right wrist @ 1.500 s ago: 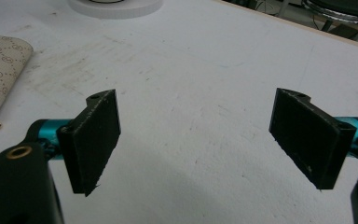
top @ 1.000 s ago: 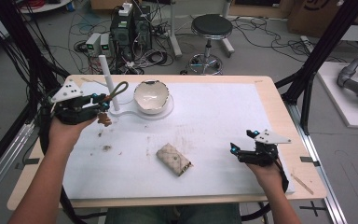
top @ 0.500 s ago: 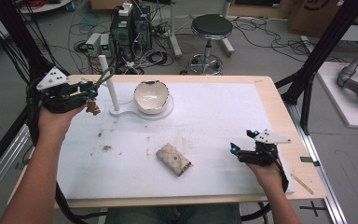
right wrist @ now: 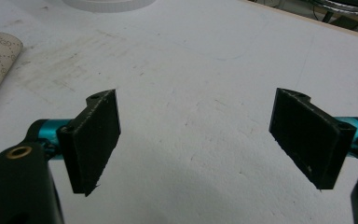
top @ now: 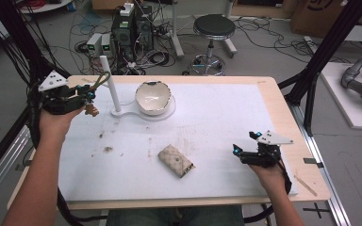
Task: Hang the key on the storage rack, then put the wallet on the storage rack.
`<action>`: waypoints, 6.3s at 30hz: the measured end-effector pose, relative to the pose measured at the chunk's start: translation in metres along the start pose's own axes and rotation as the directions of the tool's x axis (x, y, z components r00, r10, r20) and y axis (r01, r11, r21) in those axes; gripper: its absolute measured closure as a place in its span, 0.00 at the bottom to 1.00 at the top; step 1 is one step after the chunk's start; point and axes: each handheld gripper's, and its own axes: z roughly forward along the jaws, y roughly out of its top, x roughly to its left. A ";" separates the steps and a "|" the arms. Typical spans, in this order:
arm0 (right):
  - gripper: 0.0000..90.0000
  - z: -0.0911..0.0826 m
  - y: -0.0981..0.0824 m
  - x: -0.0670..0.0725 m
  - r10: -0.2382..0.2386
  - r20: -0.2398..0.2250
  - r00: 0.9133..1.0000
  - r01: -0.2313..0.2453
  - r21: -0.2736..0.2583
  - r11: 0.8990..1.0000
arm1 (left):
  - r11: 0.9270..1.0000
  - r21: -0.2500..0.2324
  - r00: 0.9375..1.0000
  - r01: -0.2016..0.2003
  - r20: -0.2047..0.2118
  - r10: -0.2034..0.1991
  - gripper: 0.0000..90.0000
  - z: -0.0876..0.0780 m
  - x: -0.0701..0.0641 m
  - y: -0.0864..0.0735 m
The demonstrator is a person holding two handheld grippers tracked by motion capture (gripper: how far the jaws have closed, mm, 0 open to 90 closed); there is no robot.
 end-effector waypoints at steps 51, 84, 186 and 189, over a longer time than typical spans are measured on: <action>0.18 -0.002 0.000 -0.002 0.018 -0.014 1.000 -0.018 -0.008 1.000 | 0.995 0.096 0.965 0.007 0.259 -0.032 0.23 0.018 -0.080 -0.105; 0.18 0.011 0.014 0.028 0.002 -0.082 0.997 -0.002 0.003 1.000 | 0.997 0.076 0.978 0.035 0.205 -0.050 0.21 -0.004 -0.056 -0.115; 0.41 0.087 0.140 0.079 -0.195 -0.249 0.949 0.220 0.075 0.973 | 0.999 0.034 0.980 0.030 0.196 -0.037 0.21 -0.031 -0.057 -0.132; 0.41 0.096 0.153 0.079 -0.214 -0.242 0.946 0.237 0.071 0.969 | 0.999 0.036 0.979 0.029 0.200 -0.036 0.21 -0.031 -0.057 -0.132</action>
